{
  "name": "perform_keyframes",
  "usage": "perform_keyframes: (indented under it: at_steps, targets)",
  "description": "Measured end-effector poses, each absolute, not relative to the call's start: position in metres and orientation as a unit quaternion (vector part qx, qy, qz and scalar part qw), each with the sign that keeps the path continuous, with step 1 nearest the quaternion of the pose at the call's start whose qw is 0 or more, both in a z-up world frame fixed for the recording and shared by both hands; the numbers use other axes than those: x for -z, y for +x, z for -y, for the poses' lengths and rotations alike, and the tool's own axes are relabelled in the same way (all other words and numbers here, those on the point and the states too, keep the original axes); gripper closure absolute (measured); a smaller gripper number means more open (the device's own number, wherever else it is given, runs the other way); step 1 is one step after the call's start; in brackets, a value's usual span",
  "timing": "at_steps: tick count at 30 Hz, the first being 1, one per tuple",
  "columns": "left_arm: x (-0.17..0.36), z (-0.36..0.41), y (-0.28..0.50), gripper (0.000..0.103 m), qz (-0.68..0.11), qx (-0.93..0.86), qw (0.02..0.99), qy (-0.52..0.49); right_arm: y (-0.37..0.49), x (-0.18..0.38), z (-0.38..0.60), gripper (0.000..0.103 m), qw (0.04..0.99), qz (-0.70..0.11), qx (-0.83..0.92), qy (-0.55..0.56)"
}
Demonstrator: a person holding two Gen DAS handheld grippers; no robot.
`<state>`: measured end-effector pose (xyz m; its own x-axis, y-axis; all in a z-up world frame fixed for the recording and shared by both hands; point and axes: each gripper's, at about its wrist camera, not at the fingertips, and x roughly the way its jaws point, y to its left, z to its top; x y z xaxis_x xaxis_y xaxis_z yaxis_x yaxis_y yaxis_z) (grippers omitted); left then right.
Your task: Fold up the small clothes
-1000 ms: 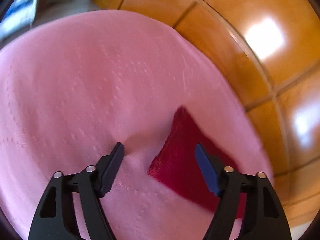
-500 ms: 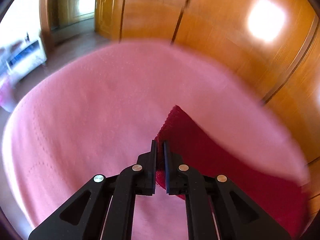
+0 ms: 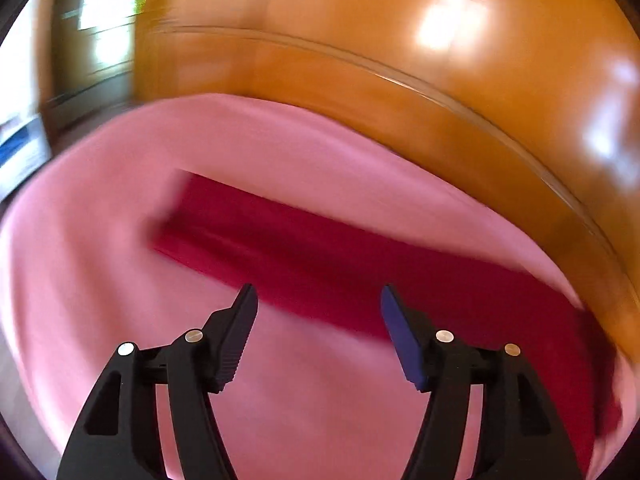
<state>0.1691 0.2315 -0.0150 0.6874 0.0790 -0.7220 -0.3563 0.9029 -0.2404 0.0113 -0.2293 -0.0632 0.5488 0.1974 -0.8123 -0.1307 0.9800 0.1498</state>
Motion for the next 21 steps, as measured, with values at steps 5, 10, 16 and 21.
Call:
perform_keyframes:
  at_steps: [5, 10, 16, 21]
  targets:
    - [0.026, -0.091, 0.141, 0.04, -0.4, 0.043, 0.905, -0.137, 0.0, 0.034, 0.308, 0.013, 0.885, -0.44, -0.046, 0.143]
    - [0.049, 0.014, 0.117, 0.04, -0.399, 0.128, 0.908, -0.019, -0.009, 0.029, 0.45, 0.03, 0.868, -0.407, 0.077, 0.273]
    - [0.084, 0.034, 0.127, 0.03, -0.421, 0.143, 0.896, -0.009, 0.016, 0.055, 0.599, 0.049, 0.816, -0.367, 0.191, 0.404]
    - [0.087, 0.033, 0.127, 0.022, -0.416, 0.155, 0.896, -0.007, 0.057, 0.077, 0.662, 0.049, 0.782, -0.337, 0.231, 0.471]
